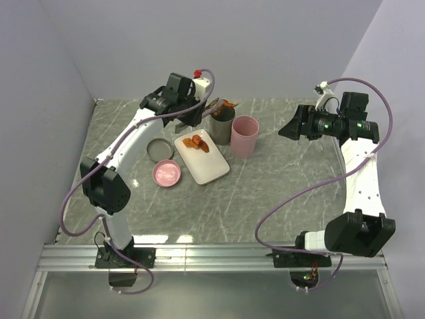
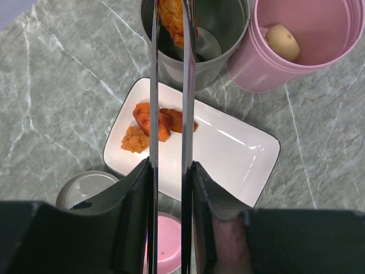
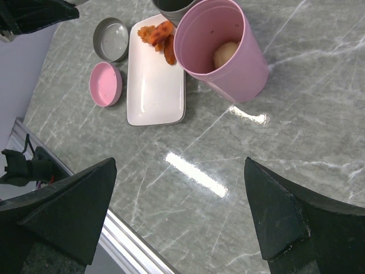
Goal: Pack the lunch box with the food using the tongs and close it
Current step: Place the fake food in the packing box.
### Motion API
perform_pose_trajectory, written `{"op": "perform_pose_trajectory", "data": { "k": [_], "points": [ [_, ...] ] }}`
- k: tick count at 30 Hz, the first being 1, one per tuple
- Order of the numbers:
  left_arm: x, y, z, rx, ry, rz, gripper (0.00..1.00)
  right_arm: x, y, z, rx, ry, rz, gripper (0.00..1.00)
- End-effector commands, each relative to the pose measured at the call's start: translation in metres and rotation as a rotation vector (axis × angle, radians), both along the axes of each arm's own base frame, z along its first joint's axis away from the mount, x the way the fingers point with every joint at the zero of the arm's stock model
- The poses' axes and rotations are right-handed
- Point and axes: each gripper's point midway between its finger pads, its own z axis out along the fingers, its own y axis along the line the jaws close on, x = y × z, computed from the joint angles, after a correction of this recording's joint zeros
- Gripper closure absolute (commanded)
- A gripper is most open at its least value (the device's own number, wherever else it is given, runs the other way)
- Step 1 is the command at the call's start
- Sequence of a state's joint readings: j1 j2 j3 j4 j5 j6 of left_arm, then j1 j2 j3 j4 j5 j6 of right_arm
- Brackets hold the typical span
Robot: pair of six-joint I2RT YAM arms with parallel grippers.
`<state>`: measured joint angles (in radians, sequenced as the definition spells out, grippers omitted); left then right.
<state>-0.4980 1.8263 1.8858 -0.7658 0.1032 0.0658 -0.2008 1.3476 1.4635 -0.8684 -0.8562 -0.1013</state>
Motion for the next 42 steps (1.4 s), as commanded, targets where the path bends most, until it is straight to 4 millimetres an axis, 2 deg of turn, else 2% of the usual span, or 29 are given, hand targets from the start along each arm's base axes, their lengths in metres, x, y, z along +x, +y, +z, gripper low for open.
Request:
{"op": "perform_pose_trajectory", "data": {
  "k": [1,4,6,11,16,20,23,26,28,29,34,37,39,42],
  "points": [
    [0.014,-0.016,0.032,-0.086,-0.084,-0.013,0.93,0.004,-0.003,0.002,-0.008,-0.02,-0.005,0.0],
    [0.017,-0.018,0.028,-0.086,-0.078,-0.011,0.91,0.004,-0.004,0.001,-0.009,-0.018,-0.008,0.0],
    [0.018,-0.018,0.025,-0.082,-0.075,-0.008,0.85,0.004,-0.004,0.0,-0.013,-0.016,-0.008,0.0],
    [0.02,-0.019,0.028,-0.088,-0.082,-0.005,0.58,0.004,-0.003,0.0,-0.013,-0.017,-0.007,0.0],
    [0.018,-0.017,0.041,-0.092,-0.101,-0.002,0.51,0.005,-0.005,0.0,-0.012,-0.016,-0.013,0.0],
    [0.012,-0.013,0.06,-0.105,-0.127,0.0,0.46,0.006,-0.005,0.001,-0.009,-0.016,-0.012,0.0],
    [0.007,-0.007,0.068,-0.105,-0.136,0.008,0.47,0.006,-0.004,0.002,-0.008,-0.016,-0.009,0.0],
    [-0.007,0.007,0.077,-0.109,-0.143,0.012,0.51,0.004,-0.004,0.005,-0.012,-0.021,-0.01,0.0],
    [-0.013,0.018,0.073,-0.098,-0.131,0.025,0.51,0.004,-0.004,0.005,-0.014,-0.021,-0.01,0.0],
    [-0.022,0.026,0.066,-0.085,-0.113,0.021,0.51,0.004,-0.004,0.005,-0.014,-0.024,-0.008,0.0],
    [-0.043,0.071,0.042,-0.058,-0.052,0.07,0.5,0.002,-0.004,0.005,-0.017,-0.026,-0.009,0.0],
    [-0.06,0.095,0.015,-0.018,0.003,0.055,0.45,0.002,-0.003,0.004,-0.013,-0.021,-0.007,0.0],
    [-0.066,0.111,0.011,-0.002,-0.001,0.033,0.41,0.002,-0.004,0.005,-0.015,-0.022,-0.008,0.0],
    [-0.076,0.122,-0.006,0.056,0.019,-0.023,0.4,0.002,-0.003,0.007,-0.014,-0.025,-0.005,0.0]
  ]
}}
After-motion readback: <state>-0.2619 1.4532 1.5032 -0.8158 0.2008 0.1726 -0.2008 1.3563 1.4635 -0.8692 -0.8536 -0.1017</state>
